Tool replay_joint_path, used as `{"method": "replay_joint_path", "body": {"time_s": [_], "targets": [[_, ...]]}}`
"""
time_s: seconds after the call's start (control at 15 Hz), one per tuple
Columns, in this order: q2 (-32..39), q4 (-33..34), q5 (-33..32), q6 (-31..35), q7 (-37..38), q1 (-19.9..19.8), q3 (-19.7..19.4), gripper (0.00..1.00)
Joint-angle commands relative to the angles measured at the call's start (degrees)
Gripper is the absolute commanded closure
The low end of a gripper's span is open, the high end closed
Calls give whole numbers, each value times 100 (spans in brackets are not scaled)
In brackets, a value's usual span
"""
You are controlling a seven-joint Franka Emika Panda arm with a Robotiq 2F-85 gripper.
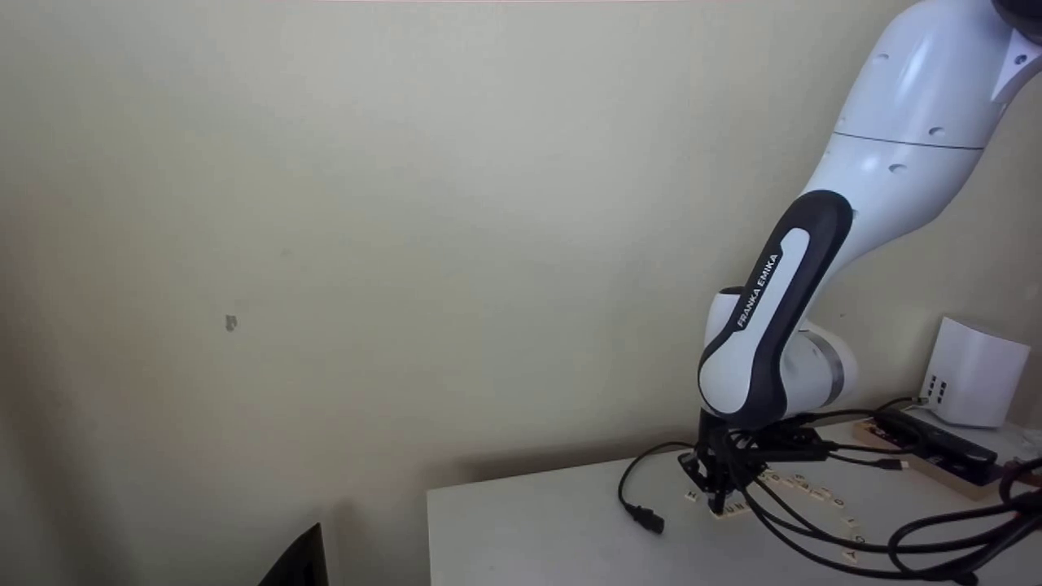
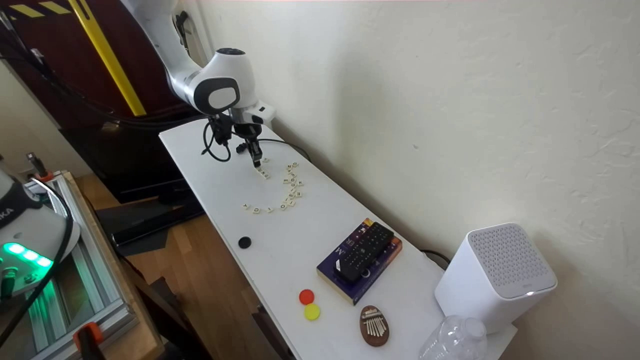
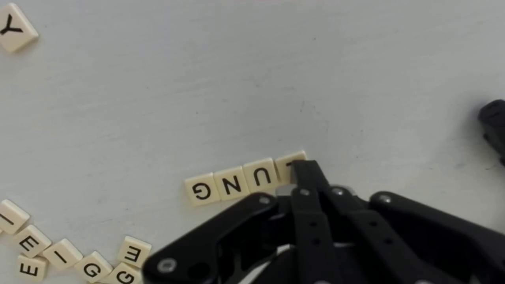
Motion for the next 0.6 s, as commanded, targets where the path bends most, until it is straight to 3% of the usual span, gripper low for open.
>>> {"method": "replay_joint_path", "body": {"time_s": [0.0,0.53], "targets": [[162,240,44,-172,-157,-36,27,100],[300,606,20,-398,-198,-7,51,100]]}}
